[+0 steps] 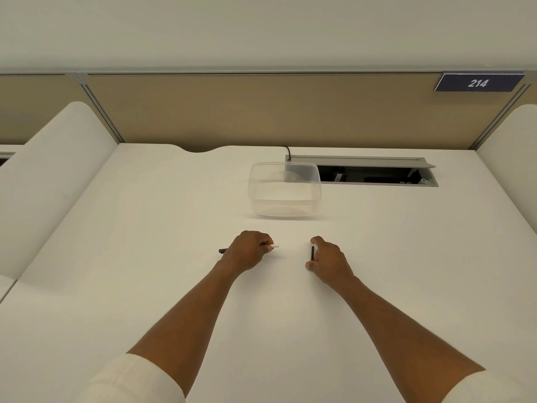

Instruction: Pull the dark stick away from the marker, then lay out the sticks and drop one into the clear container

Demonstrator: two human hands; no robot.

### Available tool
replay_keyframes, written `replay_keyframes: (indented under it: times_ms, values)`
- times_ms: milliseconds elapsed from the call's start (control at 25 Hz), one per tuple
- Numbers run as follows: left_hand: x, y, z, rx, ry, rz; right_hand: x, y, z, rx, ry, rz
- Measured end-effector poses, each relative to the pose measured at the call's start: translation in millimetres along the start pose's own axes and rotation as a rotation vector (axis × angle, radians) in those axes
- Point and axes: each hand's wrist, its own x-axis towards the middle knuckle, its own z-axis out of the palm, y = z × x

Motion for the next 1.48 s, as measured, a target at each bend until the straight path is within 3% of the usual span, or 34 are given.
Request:
replay_keyframes:
  times_ms: [880,1200,1480]
  values:
    - [-11,25,-7,-0.008,0.048,0.146,-12,-5,-28,0.301,0.066,0.015]
    - [-17,34,-4,0.015,-0.021,0.233,-16,-41,-30,0.692,-0.151,0.042]
    - [-23,34,-4,-0.049,-0.014,0.175,-18,-53,-34,0.329,-0.236,-0.042]
